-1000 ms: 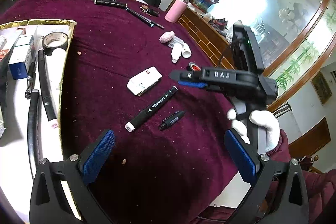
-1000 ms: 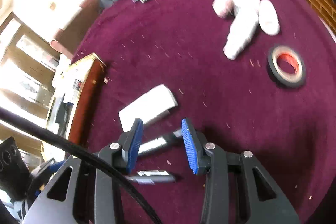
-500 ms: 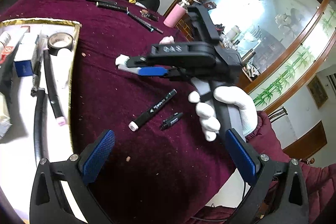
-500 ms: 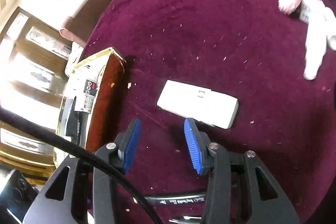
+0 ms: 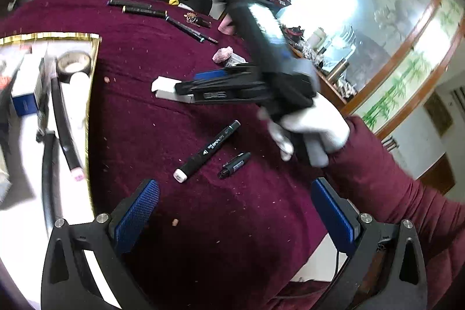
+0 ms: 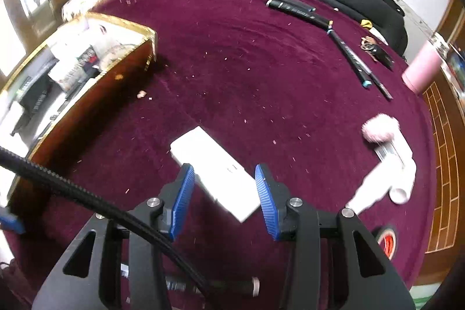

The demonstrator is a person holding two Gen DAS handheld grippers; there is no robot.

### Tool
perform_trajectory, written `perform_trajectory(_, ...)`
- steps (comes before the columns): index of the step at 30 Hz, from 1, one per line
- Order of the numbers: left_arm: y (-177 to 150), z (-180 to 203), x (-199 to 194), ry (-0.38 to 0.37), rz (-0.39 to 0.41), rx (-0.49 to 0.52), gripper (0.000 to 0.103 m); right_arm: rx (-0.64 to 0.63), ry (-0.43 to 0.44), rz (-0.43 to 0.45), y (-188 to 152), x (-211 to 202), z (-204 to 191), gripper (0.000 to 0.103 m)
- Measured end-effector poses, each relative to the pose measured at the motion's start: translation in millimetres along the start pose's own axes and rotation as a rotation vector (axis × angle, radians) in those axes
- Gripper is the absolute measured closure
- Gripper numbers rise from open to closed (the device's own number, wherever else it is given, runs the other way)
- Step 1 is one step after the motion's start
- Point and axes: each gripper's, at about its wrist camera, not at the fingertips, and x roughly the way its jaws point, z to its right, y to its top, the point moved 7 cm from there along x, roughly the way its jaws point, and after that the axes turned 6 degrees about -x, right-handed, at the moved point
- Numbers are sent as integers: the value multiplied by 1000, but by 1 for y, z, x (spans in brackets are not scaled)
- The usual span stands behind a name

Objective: Organize objects
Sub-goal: 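Grasp the white staple box upright with the right gripper, then grasp a black-and-white marker with the left gripper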

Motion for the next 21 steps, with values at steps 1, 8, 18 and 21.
perform_trajectory(1,0,2,-1,1,-5,16,2,5,10,4,4,3,1,60)
perform_trajectory(8,7,-1,13,39,-75,40,2,65,96,-28,4,11,2,60)
perform_trajectory(18,14,8,31,124,-110,128,2,166,88,-73,-5,14,17,75)
perform_trajectory(21,19,13,39,146,-140,211,2,231,84,-72,-35,2,35,75)
